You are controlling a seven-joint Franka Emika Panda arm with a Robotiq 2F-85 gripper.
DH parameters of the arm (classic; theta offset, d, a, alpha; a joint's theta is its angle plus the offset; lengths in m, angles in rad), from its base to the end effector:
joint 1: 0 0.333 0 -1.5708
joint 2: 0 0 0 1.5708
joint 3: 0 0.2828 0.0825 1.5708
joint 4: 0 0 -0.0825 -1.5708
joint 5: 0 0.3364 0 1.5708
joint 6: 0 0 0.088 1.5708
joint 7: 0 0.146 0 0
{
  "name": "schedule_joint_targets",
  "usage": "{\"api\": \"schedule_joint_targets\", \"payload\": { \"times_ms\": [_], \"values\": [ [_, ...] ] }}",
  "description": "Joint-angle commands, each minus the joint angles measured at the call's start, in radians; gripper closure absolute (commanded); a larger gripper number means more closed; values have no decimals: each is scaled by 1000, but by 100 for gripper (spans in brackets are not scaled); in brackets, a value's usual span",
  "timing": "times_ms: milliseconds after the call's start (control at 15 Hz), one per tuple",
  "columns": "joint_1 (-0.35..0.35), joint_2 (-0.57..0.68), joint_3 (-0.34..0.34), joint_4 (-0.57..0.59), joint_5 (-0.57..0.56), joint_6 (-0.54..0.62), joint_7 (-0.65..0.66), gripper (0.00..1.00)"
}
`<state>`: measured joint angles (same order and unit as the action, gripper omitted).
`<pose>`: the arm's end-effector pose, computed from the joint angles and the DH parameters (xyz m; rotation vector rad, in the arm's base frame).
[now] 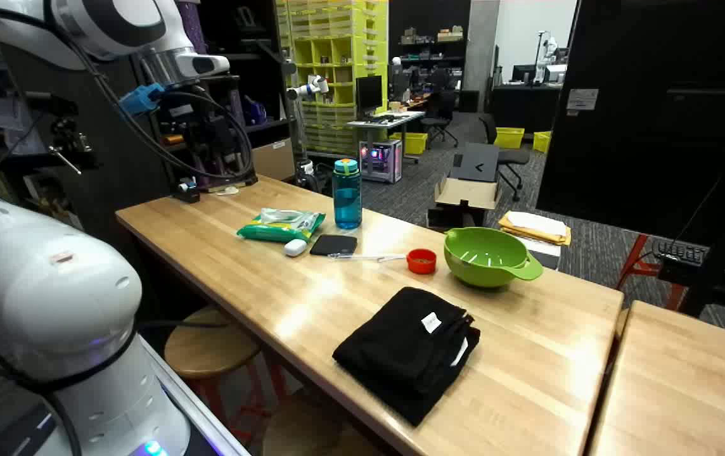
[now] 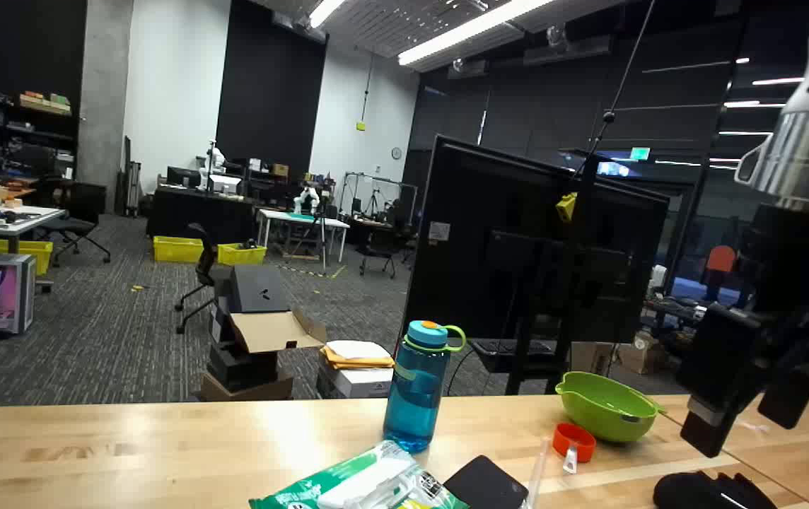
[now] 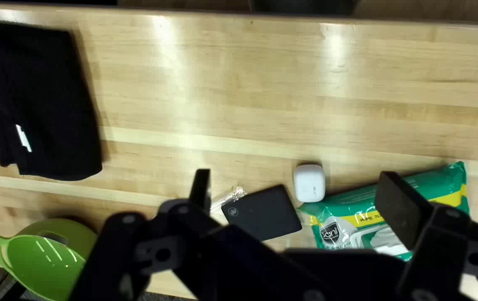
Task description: Use the straw to stir the contents of the green bowl
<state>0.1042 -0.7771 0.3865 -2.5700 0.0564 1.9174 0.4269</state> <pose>0.2796 0.1544 0.4472 2.9695 -0.0676 0.2464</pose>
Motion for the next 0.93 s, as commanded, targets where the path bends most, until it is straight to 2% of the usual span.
{"api": "schedule_joint_targets", "payload": {
  "times_ms": [0, 400, 867],
  "values": [
    [13, 4, -11, 2, -10, -2, 8, 0],
    [-10, 12, -22, -6, -40, 7, 9, 0],
    [-92, 33, -85, -10, -171, 74, -8, 0]
  ]
}}
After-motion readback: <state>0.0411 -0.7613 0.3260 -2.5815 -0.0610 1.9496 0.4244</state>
